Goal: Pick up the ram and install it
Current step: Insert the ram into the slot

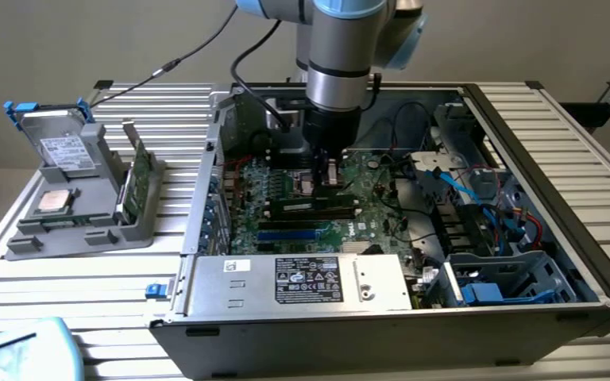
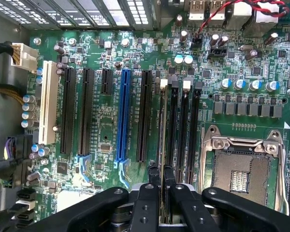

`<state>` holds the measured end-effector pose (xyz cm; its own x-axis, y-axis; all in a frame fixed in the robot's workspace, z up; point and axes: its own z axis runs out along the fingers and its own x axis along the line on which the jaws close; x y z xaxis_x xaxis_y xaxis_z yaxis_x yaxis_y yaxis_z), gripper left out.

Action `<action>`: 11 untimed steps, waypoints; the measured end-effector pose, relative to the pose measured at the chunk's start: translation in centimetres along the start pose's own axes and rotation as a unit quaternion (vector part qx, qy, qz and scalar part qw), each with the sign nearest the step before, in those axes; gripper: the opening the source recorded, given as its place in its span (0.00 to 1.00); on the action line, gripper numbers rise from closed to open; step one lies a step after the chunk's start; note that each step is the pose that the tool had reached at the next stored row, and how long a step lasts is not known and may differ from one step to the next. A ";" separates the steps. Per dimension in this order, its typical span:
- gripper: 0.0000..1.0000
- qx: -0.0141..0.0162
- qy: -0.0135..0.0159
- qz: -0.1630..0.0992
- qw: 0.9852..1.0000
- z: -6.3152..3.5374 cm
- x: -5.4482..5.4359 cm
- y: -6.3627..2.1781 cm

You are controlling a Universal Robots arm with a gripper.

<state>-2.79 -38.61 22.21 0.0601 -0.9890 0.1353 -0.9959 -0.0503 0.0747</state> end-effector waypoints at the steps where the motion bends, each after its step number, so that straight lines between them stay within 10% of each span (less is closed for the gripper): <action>1: 0.14 0.000 0.000 0.000 1.000 -0.01 0.0 -0.09; 11: 0.14 -0.008 0.000 -0.002 1.000 -0.02 0.0 -0.35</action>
<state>-2.44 -38.60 22.21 0.0645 -0.9888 0.1348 -0.9944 -0.0523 0.0919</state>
